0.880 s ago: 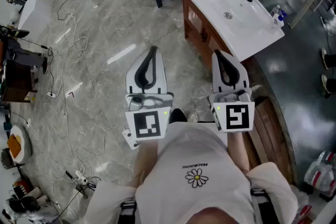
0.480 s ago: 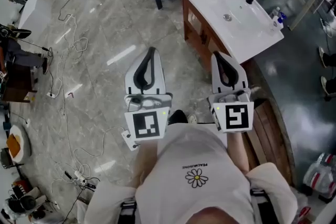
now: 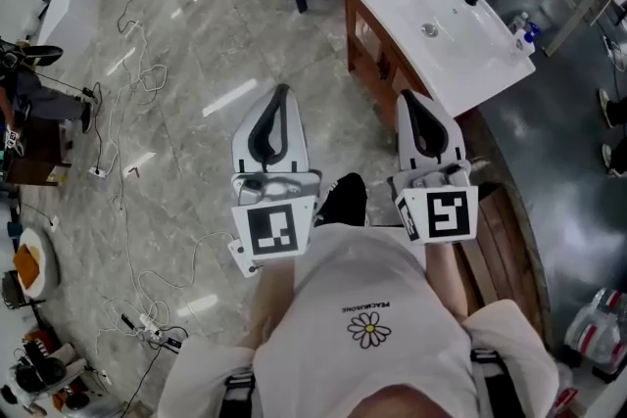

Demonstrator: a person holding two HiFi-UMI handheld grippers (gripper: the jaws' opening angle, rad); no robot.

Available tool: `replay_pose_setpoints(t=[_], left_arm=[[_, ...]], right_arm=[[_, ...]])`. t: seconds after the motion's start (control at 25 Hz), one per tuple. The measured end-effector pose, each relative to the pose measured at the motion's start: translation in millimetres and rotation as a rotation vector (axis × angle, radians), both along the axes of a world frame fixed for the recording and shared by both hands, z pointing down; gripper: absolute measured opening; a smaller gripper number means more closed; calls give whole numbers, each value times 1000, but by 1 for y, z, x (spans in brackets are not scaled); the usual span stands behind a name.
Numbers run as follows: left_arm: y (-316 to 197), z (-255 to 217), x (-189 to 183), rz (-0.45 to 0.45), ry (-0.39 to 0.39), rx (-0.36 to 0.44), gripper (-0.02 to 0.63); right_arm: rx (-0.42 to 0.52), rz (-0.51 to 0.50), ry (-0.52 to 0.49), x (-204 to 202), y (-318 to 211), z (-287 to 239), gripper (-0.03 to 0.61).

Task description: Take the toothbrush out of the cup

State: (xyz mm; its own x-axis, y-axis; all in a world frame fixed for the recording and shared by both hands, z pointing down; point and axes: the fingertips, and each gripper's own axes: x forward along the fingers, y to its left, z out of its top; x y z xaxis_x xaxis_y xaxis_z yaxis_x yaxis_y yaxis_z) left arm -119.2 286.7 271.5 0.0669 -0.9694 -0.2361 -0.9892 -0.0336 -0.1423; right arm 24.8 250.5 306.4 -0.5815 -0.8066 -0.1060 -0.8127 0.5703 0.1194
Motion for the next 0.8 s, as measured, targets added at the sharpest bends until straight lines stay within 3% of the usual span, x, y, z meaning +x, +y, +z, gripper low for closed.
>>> replay_pose_setpoints(t=[0.28,0.6,0.8], left_arm=[[-34,-1,-8,3,4,24,17],[-143,-11,0,140,26,59,17],[-223,0,-5,217,45,23,17]], right_arm=[[2,7,-29,-2,-35,-2,12],[-1,108,-48,1,-123,1,12],[-27,147,-44,-18,-199,10,12]])
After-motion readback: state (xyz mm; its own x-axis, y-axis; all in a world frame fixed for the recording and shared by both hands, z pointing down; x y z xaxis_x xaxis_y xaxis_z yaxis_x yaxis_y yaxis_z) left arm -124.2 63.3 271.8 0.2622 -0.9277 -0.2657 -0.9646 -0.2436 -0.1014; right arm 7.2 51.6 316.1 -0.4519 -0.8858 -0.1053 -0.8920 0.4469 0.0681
